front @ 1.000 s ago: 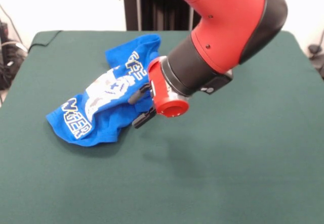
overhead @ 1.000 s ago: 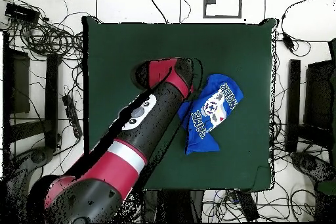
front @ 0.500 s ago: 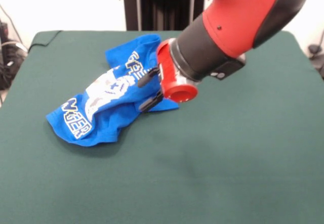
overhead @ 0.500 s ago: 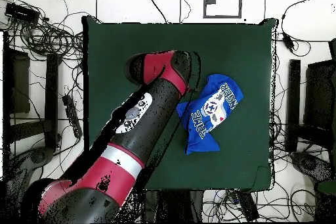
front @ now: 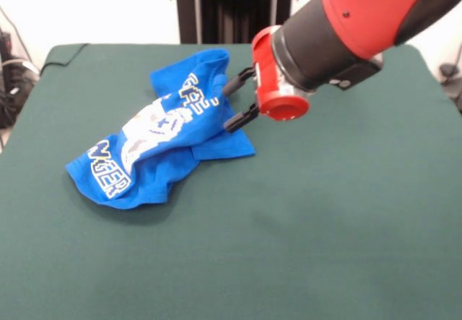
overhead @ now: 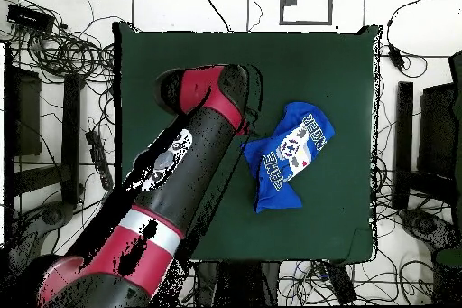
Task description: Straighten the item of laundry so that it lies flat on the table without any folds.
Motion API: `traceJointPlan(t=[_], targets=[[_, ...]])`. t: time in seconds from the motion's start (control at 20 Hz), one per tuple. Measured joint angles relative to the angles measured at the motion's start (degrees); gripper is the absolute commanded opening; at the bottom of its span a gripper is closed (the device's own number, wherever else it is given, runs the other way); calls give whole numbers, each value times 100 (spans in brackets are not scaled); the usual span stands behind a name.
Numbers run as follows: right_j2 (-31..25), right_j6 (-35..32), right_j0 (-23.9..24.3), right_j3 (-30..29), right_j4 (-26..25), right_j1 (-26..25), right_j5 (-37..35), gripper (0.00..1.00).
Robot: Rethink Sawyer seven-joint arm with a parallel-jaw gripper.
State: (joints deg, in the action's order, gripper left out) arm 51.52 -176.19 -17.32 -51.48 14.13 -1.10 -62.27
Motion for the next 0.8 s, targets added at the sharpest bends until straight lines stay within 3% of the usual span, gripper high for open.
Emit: traceJointPlan(t=[0.8], targets=[[-330, 0, -179, -56, 124, 74, 162, 100]])
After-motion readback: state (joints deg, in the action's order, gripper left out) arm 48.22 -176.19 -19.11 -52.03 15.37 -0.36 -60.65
